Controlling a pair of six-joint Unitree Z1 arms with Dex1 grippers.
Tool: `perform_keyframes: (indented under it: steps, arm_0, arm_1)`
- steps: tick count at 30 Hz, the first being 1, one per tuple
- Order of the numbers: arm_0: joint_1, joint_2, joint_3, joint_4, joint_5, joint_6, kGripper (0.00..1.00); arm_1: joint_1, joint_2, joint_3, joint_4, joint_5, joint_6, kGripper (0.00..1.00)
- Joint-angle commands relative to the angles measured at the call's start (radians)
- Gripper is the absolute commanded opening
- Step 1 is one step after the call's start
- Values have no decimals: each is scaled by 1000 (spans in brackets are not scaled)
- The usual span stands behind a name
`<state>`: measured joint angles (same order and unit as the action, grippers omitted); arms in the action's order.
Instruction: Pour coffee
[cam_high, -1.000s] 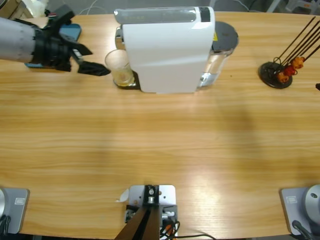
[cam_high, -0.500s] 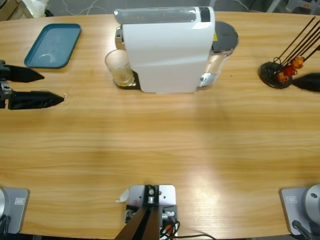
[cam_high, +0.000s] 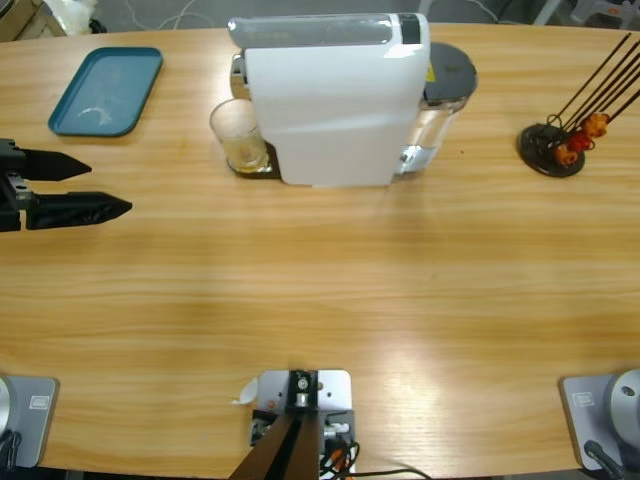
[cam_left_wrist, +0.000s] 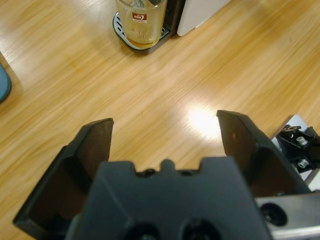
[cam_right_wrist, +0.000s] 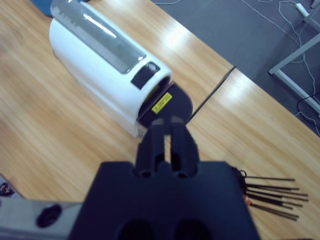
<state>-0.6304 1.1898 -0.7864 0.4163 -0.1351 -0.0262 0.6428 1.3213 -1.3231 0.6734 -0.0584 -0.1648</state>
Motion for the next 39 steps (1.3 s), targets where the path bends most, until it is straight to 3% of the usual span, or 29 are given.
perform_keyframes:
  steps: [1,12,39]
  arm_0:
    - [-8,-4,64,-57,19,-12,899]
    - [-8,13,65,-64,17,-12,899]
    - [-8,33,64,-65,5,-8,899]
  arm_1:
    - [-14,204,-92,53,15,-93,0]
    - [-3,396,-350,202,-5,-131,0]
    - [54,507,-426,235,22,-134,0]
